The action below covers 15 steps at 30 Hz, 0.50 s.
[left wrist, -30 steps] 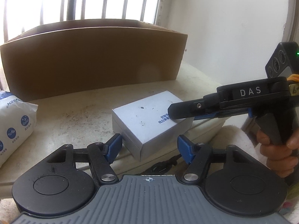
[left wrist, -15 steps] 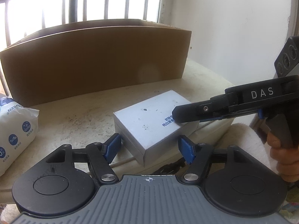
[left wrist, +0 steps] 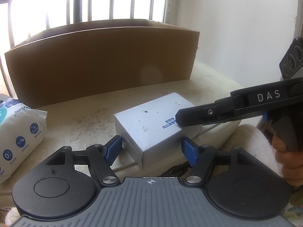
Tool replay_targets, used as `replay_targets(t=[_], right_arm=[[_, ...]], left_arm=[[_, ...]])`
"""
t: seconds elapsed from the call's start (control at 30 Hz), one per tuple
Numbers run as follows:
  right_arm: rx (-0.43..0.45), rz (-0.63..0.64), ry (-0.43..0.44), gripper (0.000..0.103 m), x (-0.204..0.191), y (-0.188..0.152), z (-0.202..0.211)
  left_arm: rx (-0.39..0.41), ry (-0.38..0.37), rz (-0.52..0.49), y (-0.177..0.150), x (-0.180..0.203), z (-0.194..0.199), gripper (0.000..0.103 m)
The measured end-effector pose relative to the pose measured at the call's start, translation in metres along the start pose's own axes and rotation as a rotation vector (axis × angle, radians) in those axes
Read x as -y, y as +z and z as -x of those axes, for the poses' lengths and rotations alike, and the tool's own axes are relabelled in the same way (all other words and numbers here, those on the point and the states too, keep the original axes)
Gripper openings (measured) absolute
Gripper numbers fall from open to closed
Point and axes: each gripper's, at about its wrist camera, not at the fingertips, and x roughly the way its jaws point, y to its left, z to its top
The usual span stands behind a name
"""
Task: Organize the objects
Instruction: 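Lift the white box off the table with the right gripper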
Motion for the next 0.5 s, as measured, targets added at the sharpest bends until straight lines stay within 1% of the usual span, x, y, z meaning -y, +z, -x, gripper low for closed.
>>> replay_targets(t=[0.2, 0.33, 0.5], right_arm=[[-0.002, -0.018, 0.002, 0.056, 0.004, 0.0007, -0.0001], [-0.002, -0.005, 0.005, 0.057, 0.0019, -0.0008, -0.001], [0.009, 0.038, -0.014, 0.06, -0.0049, -0.0027, -0.0019]], left_arm=[[-0.008, -0.001, 0.0, 0.0005, 0.0016, -0.0044, 0.073], [-0.009, 0.003, -0.007, 0.0007, 0.0024, -0.0049, 0.074], [-0.004, 0.016, -0.017, 0.0007, 0.0056, -0.0063, 0.077]])
